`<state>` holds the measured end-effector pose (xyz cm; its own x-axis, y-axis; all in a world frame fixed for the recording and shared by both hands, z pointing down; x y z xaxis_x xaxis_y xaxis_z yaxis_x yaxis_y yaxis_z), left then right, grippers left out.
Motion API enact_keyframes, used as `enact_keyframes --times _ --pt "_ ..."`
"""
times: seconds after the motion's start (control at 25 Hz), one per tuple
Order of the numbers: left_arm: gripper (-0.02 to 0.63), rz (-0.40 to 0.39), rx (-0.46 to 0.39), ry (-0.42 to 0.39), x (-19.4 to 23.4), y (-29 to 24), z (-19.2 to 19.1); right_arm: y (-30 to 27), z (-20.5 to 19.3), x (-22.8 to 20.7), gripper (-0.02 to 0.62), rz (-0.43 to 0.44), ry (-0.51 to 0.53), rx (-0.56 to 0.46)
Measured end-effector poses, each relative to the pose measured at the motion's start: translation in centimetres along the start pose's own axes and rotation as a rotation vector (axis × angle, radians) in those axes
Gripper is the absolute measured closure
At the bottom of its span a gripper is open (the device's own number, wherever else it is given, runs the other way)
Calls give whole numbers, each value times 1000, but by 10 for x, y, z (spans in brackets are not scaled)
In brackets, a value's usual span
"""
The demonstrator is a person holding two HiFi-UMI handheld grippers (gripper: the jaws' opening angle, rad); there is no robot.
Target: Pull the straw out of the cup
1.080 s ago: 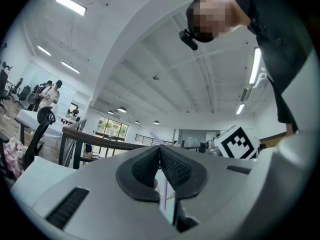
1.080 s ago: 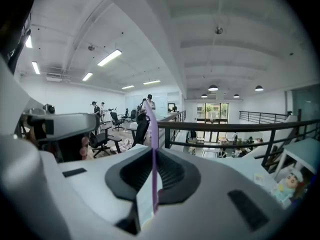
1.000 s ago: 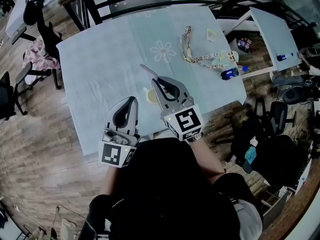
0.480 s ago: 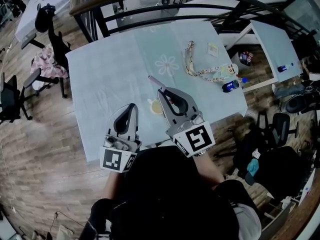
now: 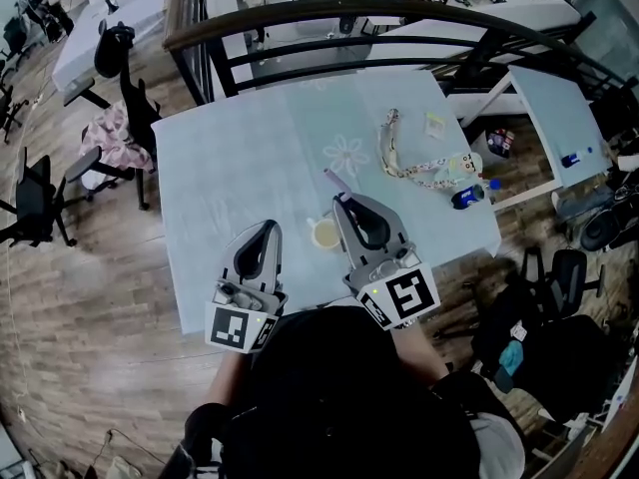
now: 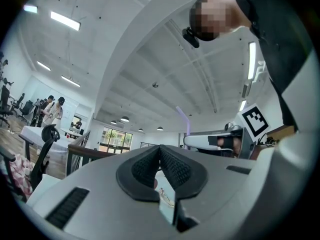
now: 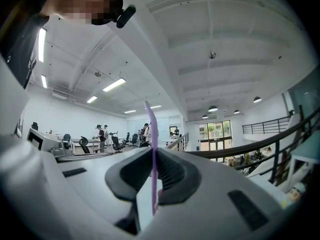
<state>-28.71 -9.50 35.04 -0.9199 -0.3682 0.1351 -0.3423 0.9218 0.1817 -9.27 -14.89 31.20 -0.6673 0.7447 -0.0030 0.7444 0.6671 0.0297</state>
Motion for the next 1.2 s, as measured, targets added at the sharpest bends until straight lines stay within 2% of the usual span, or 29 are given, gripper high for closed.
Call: enact_keyframes --times 0.2,0.88,1.2 --pt "592 -12 -30 15 -3 1 4 4 4 4 563 16 -12 -46" --pt "592 6 -71 27 1 3 11 3 19 17 565 87 -12 -80" --pt "592 6 -46 23 0 5 5 5 15 19 565 96 -26 -65"
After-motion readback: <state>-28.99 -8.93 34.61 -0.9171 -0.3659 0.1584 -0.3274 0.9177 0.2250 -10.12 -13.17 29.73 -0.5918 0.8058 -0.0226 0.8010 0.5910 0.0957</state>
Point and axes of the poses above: the fingertips, and each gripper's own axes: y backward along the fingers, x to its left, z out of its top, the point moved 9 cm from there along y, backward along the fingers, and after that the axes turned 4 degrees about z, right-handed, at the moved point
